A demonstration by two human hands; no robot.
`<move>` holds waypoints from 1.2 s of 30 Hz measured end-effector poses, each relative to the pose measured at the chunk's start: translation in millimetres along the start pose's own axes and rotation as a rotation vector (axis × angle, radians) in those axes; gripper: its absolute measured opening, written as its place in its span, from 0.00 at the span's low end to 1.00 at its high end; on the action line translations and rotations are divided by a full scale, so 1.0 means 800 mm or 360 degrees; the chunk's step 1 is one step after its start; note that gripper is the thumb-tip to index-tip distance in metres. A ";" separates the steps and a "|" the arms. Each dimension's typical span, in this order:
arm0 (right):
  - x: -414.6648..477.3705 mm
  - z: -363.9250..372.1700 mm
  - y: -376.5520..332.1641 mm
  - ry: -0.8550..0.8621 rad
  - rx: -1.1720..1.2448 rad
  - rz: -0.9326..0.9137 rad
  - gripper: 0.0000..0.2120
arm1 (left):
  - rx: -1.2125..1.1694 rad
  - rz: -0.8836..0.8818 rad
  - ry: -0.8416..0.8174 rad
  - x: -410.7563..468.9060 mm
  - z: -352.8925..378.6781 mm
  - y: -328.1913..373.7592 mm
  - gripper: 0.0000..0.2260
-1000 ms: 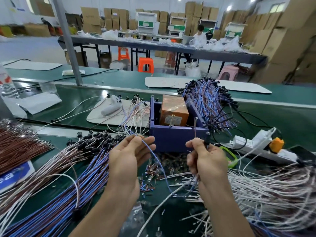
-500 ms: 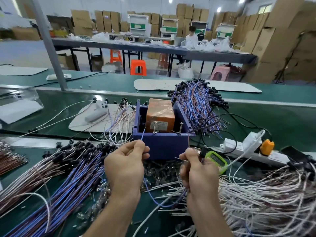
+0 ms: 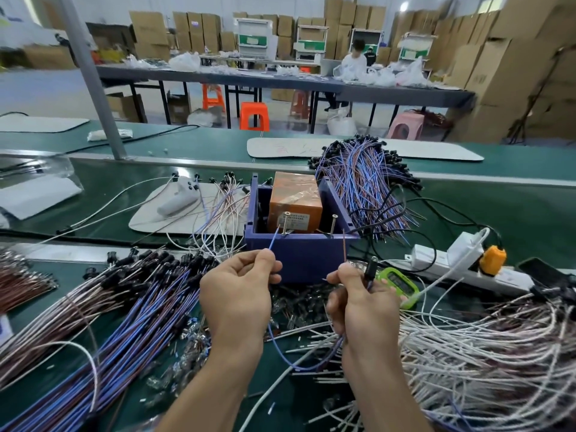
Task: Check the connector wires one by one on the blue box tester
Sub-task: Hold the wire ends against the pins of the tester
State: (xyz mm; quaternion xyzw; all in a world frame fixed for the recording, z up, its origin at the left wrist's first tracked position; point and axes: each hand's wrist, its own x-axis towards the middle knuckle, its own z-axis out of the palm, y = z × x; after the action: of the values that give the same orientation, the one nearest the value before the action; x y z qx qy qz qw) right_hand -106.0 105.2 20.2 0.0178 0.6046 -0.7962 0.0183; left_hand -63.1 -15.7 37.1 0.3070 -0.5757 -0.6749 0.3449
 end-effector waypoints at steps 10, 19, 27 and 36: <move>-0.001 -0.002 -0.003 0.0013 0.0035 0.0029 0.16 | 0.0031 0.0028 -0.0055 -0.001 0.002 -0.007 0.12; -0.001 -0.003 -0.004 0.0025 0.0051 0.0038 0.15 | -0.0032 0.0001 -0.0029 0.007 0.000 -0.012 0.11; 0.001 -0.004 -0.002 0.0016 0.0041 0.0028 0.16 | -0.0067 -0.0029 -0.0008 0.011 0.000 -0.011 0.08; 0.006 -0.002 0.002 -0.0034 0.0011 0.0013 0.15 | -0.0100 -0.0049 0.0002 0.015 -0.002 -0.012 0.06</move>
State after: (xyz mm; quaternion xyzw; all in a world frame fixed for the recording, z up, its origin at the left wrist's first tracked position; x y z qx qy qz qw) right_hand -110.4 106.2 18.1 0.0120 0.6015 -0.7983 0.0279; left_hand -69.4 -25.5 27.5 0.3052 -0.5491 -0.6976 0.3444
